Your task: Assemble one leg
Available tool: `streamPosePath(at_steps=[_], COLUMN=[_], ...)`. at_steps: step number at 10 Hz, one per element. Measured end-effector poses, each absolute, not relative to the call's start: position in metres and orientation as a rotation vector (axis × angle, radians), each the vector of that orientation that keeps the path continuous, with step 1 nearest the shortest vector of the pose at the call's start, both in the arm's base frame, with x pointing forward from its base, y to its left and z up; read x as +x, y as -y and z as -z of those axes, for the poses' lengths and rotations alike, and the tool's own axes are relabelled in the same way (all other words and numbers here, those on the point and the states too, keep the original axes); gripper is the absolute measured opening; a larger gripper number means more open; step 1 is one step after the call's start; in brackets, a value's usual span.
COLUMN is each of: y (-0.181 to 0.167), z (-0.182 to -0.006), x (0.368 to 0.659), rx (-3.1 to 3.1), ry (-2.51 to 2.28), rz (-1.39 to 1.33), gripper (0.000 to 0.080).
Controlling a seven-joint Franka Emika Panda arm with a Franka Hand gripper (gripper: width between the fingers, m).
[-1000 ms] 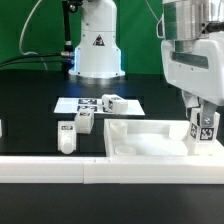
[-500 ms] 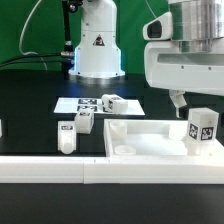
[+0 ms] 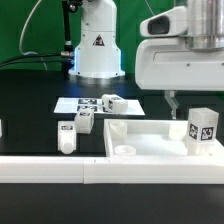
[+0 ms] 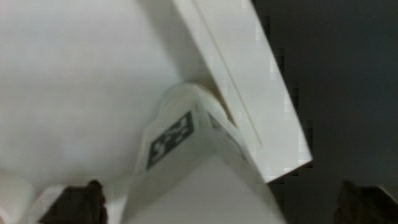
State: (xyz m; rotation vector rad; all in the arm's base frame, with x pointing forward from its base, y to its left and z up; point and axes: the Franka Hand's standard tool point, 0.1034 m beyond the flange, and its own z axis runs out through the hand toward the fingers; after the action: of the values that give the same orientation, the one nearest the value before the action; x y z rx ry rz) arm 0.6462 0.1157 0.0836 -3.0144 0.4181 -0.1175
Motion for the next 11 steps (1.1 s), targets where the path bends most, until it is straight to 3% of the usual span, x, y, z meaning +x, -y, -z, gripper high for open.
streamPosePath(at_steps=[3,4,5,7,11], y=[-0.119,-0.119,-0.119,-0.114,-0.107], z=[-0.079,-0.079,-0.079,-0.079,-0.079], x=[0.643,0.643,0.643,0.644,0.643], rx=[-3.059,-3.055,-3.055,-3.03,-2.869], ry=[-0.103,-0.156,-0.157,-0.395,-1.007], rz=[0.159,0.157,0.157,0.149,0.088], gripper=[0.0649,0.0521,0.0521,0.0295,0.0293])
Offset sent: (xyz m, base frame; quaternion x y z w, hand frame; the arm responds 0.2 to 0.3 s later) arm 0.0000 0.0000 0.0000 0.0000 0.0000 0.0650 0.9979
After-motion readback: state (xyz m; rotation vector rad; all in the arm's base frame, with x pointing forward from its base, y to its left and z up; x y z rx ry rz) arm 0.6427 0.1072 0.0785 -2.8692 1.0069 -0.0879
